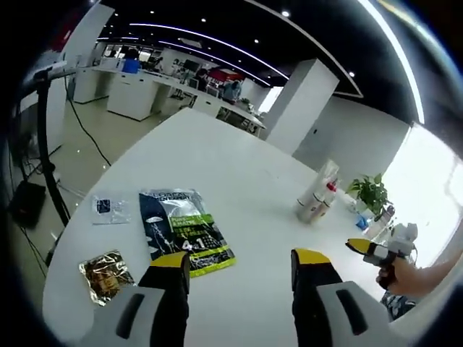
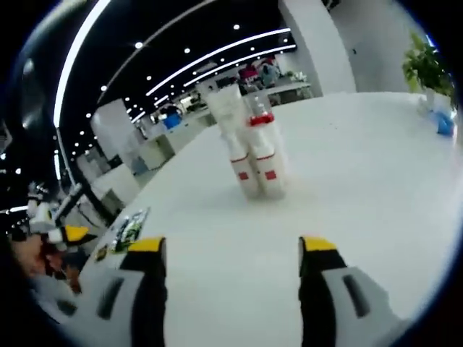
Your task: Arrange the skincare products in the storage area until every visible bottle or jar stands upright without overlapping.
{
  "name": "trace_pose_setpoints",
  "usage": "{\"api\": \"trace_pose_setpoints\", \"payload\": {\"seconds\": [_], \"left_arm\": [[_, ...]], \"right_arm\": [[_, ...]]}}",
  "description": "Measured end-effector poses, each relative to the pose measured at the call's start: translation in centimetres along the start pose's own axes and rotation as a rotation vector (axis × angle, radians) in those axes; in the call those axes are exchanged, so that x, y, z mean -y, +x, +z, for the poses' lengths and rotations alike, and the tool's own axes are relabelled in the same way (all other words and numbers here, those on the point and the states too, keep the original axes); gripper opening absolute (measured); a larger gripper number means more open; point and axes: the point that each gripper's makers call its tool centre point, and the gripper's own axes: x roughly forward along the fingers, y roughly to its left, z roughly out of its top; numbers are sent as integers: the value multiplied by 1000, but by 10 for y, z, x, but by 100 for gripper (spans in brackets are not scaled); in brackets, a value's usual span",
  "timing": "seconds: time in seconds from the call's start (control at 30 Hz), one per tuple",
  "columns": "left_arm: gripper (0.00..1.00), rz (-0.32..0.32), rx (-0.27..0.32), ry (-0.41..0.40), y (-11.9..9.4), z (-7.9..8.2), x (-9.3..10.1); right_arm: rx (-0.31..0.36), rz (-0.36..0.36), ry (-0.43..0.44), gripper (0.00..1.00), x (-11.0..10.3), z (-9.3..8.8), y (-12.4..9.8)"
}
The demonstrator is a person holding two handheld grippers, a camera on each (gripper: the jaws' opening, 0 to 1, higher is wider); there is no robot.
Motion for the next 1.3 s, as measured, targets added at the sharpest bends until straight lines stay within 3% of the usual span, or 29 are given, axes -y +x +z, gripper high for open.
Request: {"api": "trace_pose_setpoints", "payload": {"seconds": [0.1, 0.17, 0.37, 0.53, 0.6, 0.83, 1.0, 1.23, 1.3], "left_arm": [[58, 15, 8, -14, 5, 4, -9], [58, 27, 4, -28, 8, 4, -15], [58, 72, 5, -45, 14, 5, -33], [56, 118, -43, -16, 18, -4, -49], [53, 127, -59, -11, 19, -6, -54], [53, 140, -65, -45, 21, -6, -60], [49, 157, -116, -66, 27, -15, -64], [31, 188, -141, -69, 27, -18, -69], [25, 230, -177, -11, 23, -21, -76]], "right_arm": [[-11, -7, -4, 88, -3, -2, -8], [-27, 23, 44, 99, -10, -7, -10], [-69, 34, 44, 99, -16, -17, -18], [-114, 78, -19, 99, -32, -24, -23], [-88, 140, -20, 99, -43, -19, -27], [-88, 127, -7, 99, -43, -18, -33], [-91, 102, -2, 96, -39, -19, -40], [-80, 88, 6, 93, -34, -19, -45], [-82, 80, 8, 92, -33, -20, -45]]}}
